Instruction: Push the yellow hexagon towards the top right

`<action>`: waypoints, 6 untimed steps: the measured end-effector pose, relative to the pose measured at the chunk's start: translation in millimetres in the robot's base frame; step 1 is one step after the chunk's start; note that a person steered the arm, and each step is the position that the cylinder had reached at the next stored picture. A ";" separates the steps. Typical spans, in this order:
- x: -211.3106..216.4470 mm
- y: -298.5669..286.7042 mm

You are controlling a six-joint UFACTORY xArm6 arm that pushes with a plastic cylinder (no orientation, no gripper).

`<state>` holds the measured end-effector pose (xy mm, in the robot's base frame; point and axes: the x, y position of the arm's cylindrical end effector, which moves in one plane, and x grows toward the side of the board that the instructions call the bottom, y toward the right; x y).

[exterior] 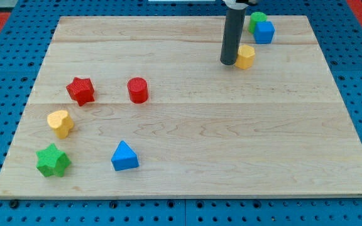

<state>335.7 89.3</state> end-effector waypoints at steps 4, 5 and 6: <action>-9.0 106.3; -14.3 116.5; -30.8 157.5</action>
